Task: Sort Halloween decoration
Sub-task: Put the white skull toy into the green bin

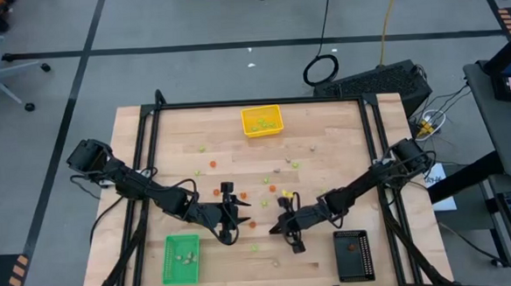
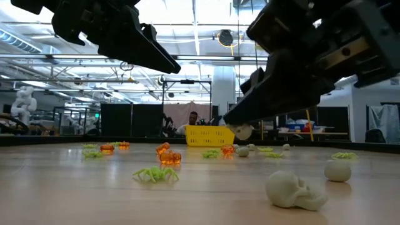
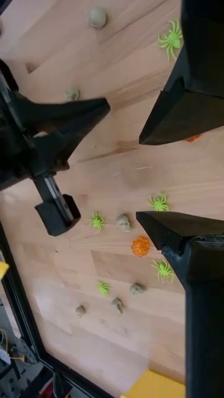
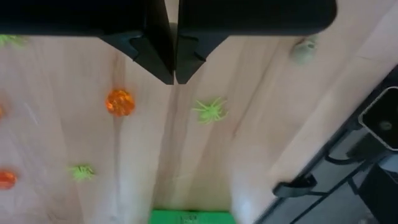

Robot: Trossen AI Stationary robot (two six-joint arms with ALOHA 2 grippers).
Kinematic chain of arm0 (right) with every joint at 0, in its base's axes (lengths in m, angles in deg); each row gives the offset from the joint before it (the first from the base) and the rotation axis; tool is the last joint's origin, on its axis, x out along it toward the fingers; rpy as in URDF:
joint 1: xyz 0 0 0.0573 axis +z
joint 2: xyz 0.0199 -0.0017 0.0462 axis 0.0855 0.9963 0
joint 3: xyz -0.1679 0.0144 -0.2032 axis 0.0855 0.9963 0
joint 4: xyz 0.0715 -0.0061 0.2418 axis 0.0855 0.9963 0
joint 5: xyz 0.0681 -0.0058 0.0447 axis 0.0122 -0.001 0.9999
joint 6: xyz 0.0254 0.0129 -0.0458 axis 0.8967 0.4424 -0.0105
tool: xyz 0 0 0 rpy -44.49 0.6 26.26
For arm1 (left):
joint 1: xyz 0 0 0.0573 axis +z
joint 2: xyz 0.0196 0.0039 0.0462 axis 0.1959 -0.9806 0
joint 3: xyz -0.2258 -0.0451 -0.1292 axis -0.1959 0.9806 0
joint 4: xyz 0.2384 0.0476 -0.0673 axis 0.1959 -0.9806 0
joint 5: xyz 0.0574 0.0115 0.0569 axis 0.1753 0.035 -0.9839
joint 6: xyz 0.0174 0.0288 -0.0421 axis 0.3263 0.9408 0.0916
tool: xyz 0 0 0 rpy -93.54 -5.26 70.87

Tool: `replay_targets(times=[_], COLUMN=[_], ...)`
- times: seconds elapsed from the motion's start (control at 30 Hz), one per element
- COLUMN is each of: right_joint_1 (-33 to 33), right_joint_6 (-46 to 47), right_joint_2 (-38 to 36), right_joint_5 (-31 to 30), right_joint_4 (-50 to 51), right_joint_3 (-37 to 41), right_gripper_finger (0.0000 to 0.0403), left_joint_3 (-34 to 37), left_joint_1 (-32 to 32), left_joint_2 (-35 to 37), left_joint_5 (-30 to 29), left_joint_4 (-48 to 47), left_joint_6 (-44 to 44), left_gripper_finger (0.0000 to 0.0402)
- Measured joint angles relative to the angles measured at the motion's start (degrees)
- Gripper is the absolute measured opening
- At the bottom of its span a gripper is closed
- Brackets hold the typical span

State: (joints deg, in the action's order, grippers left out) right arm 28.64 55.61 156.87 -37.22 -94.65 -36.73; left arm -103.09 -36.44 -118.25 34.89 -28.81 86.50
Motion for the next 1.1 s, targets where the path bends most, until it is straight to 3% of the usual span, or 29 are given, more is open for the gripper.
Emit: replay_targets(times=[0.33,0.6,0.93,1.1], right_joint_1=[-0.8,-0.8,-0.8,-1.1], right_joint_6=[3.5,2.2,2.0,0.3], right_joint_2=[0.0,0.1,3.0,3.0], right_joint_5=[-0.1,0.2,-0.2,-0.2], right_joint_4=[4.3,-1.2,-10.8,-14.2], right_joint_3=[0.0,0.0,-0.1,-0.1], right_gripper_finger=[0.0,0.0,0.0,0.0], left_joint_3=[0.0,0.0,0.8,2.8], left_joint_1=[0.0,0.0,-2.0,-5.1], left_joint_2=[0.0,0.0,-3.5,-7.6], left_joint_5=[0.0,0.0,-1.5,-3.2], left_joint_4=[-0.1,-0.3,-0.5,6.0], left_joint_6=[-1.1,-1.8,-20.1,-25.5], left_gripper_finger=[0.0182,0.0182,0.0182,0.0182])
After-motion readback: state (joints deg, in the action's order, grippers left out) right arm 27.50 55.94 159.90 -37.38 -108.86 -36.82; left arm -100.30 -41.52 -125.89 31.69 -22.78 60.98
